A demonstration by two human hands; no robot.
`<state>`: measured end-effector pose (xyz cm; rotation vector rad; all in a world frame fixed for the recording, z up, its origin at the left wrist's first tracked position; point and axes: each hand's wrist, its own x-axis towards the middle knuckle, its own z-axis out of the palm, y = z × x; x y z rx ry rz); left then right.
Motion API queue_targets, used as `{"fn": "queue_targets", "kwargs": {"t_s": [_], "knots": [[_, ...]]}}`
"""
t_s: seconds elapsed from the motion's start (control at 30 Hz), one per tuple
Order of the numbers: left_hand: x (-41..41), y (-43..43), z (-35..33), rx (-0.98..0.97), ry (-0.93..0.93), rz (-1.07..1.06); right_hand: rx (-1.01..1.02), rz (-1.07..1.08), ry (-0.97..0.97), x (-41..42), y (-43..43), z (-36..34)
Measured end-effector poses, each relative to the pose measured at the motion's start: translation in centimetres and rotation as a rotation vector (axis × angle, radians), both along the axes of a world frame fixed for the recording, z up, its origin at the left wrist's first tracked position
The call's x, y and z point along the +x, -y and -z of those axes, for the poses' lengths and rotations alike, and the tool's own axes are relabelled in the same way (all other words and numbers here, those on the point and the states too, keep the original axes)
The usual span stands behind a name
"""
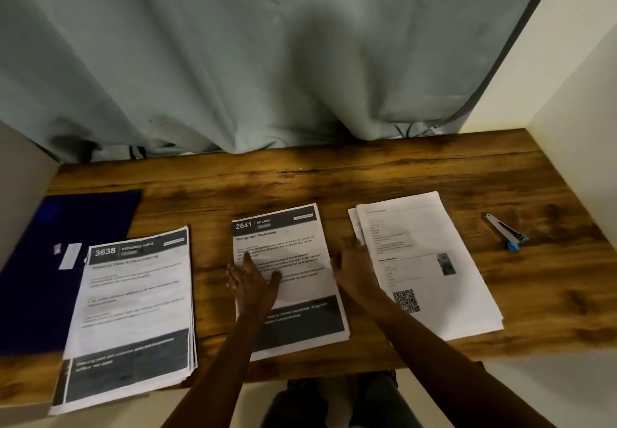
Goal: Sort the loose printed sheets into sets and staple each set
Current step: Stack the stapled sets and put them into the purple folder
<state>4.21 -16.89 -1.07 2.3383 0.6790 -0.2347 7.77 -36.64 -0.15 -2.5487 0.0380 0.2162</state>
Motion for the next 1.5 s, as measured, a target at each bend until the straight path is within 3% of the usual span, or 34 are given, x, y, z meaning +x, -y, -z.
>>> {"fn": "queue_targets", "kwargs": {"t_s": [0.07,0.17,0.3,0.63,0.77,0.9,1.03,1.2,1.3,1.43,1.5], "knots": [[0.1,0.1,-0.2,0.01,-0.005,0.009,-0.199,0.102,0.087,0.6,2.2,-0.5],[0.2,0.4,-0.3,0.014,-0.012,0.009,-0.331,0.182,0.007,1.4,5.0,-0.7],[0.3,1.0,-0.5,0.038,-0.024,0.022,-0.363,0.157,-0.117,1.8,6.1,-0.6],[1.2,1.4,-1.4,0.05,-0.033,-0.073,-0.339,0.129,-0.08,1.5,5.8,-1.1],[1.8,0.7,-1.9,0.025,-0.09,-0.129,-0.21,0.196,-0.03,1.2,5.9,-1.4],[2.4,-0.6,-1.8,-0.169,-0.041,-0.234,0.048,0.348,0.012,1.1,7.6,-2.3],[2.5,-1.3,-1.9,-0.195,-0.037,-0.218,0.273,0.45,0.095,0.5,9.7,-3.4],[3.0,-0.7,-0.6,-0.042,-0.091,-0.205,0.364,0.513,0.1,0.5,12.4,-4.0],[2.8,0.8,-1.8,-0.133,-0.054,-0.237,0.453,0.463,0.187,0.2,13.7,-4.4],[3.0,2.0,-3.2,-0.269,0.002,-0.195,0.363,0.264,0.331,-0.2,15.5,-4.7],[3.1,2.2,-4.3,-0.28,0.039,-0.128,0.426,0.304,0.298,-0.4,16.4,-4.4]]}}
